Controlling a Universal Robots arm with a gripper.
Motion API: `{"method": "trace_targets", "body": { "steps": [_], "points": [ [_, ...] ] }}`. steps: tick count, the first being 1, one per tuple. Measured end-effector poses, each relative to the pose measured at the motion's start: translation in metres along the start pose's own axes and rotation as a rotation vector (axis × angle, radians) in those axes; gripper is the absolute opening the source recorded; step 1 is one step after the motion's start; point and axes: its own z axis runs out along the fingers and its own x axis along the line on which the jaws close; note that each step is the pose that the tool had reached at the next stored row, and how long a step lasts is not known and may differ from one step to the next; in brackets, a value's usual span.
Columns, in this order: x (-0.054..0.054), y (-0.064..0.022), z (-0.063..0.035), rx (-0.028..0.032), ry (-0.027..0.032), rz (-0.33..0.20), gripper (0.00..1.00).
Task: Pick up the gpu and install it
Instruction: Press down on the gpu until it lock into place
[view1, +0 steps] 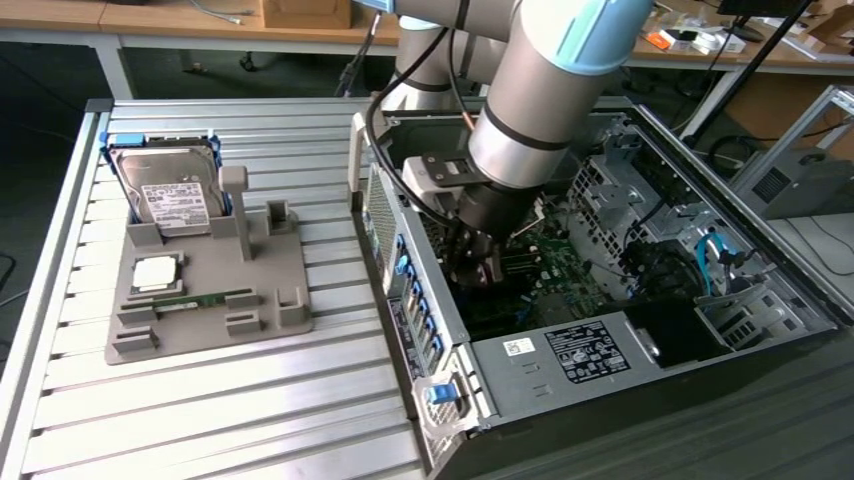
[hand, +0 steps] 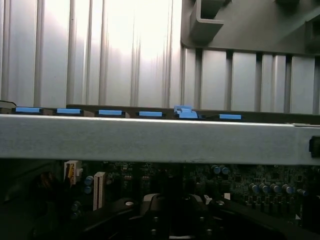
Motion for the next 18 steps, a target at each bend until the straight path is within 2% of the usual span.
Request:
{"method": "trace_targets", "body": {
  "steps": [11, 18],
  "points": [
    [0.0009, 0.0001, 0.0, 0.0, -0.0002, 0.0, 0.1],
    [0.0011, -0.0001, -0.0023, 0.0001, -0.0043, 0.0, 0.1]
  ]
}}
